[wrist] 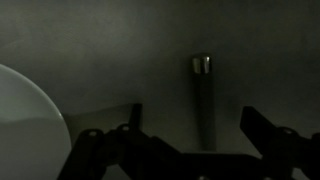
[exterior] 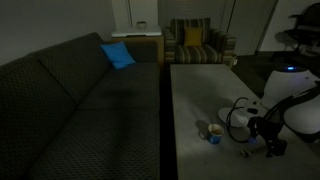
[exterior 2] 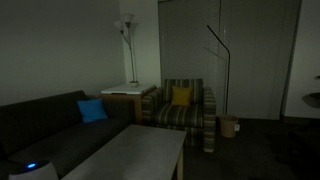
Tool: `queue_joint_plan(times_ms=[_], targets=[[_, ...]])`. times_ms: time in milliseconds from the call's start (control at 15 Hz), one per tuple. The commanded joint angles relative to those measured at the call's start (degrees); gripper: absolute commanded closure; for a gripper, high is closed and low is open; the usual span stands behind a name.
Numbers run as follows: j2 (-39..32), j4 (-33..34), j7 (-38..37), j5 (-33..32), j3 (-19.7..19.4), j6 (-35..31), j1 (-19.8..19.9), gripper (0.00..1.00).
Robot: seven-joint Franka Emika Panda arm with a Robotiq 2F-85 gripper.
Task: Move the spoon to the right
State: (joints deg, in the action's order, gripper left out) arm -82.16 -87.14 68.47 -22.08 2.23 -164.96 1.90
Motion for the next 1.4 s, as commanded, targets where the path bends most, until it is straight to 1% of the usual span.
queue_joint_plan(times_ms=[0, 133, 267, 400, 600, 667, 733, 1133, 1200, 1267, 1333], targets=[[1.32, -2.69, -2.58, -1.50, -2.92, -3.80, -2.61, 0.00], [1.29, -2.92, -3.30, -1.80, -3.70, -4.96, -3.20, 0.00], [1.21, -2.90, -3.10, -2.46, -3.90, -5.66, -2.94, 0.00], [1.33, -2.89, -2.04, -2.90, -3.21, -5.06, -1.90, 0.00], [1.22, -2.72, -1.84, -3.86, -3.70, -4.78, -2.05, 0.00], [1.21, -2.62, -1.57, -4.21, -3.86, -4.78, -2.00, 0.25], [1.22, -2.57, -1.40, -4.49, -3.87, -4.59, -1.91, 0.26], [1.71, -2.22, -0.74, -5.56, -3.68, -4.06, -1.78, 0.69], [1.75, -2.20, -0.66, -5.59, -3.67, -4.04, -1.78, 0.77], [1.78, -2.17, -0.57, -5.62, -3.68, -4.03, -1.78, 0.82], [1.82, -2.13, -0.47, -5.64, -3.73, -3.96, -1.83, 0.91]])
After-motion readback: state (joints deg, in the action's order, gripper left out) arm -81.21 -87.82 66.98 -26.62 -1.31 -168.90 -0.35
